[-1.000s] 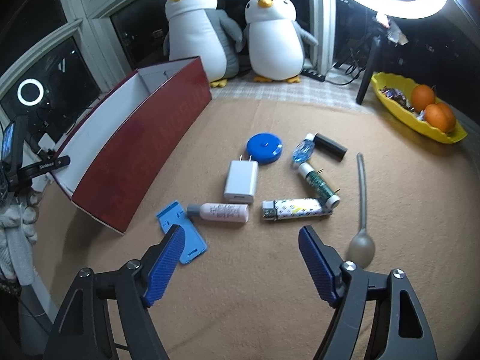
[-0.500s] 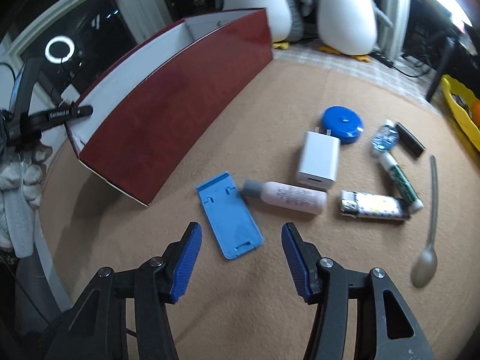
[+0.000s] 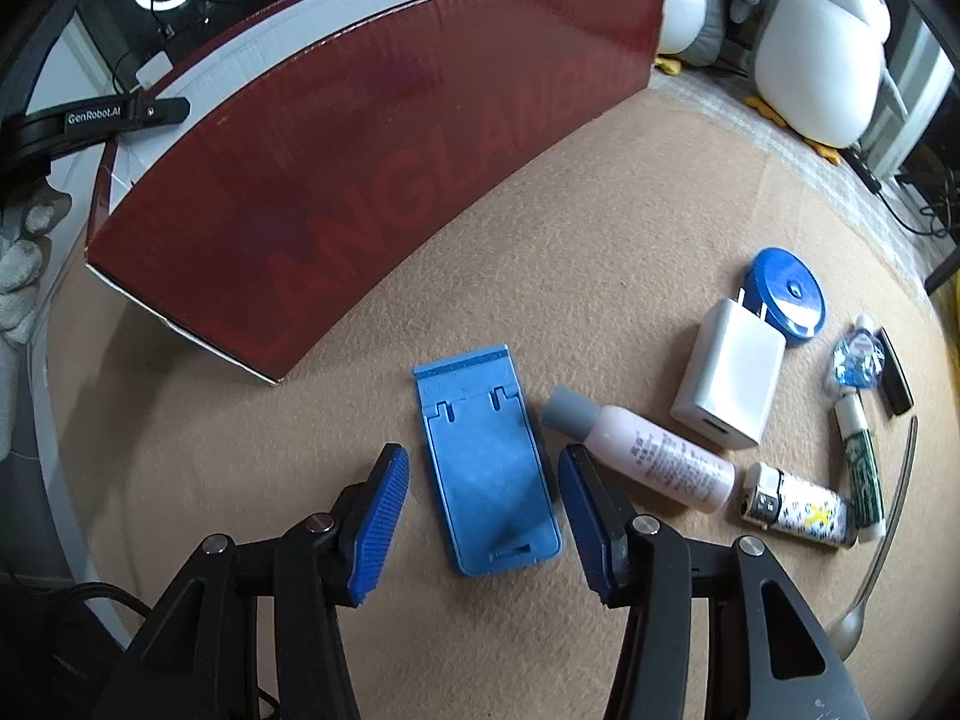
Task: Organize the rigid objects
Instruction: 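Move the right tool to the blue phone stand and grasp it, then carry the blue phone stand into the box and release it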
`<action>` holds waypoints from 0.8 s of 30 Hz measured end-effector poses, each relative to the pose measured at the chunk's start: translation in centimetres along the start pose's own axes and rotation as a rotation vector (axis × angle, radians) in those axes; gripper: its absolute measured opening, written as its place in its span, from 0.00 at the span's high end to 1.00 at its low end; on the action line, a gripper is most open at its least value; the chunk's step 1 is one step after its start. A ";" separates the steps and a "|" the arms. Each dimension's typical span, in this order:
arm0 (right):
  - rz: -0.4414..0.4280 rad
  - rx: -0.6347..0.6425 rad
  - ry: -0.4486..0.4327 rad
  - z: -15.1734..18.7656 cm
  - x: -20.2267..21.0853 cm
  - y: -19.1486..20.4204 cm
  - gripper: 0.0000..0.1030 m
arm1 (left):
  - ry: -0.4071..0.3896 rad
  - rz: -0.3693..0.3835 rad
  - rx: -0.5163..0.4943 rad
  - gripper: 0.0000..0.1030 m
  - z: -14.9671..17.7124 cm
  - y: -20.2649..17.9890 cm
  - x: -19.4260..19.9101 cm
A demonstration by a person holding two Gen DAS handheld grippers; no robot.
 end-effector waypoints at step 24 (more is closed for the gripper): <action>-0.030 -0.007 -0.024 -0.7 1.8 0.7 0.68 | -0.001 0.003 0.002 0.80 0.0 0.0 0.0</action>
Point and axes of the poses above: each gripper's, at about its wrist camera, not at the fingertips, and x roughly against the way its jaws point, y to its left, z to its underside, the point moved 10 cm from there along -x, roughly the way its jaws point, and after that the axes turned 12 degrees about -x, right-handed, at the moved point
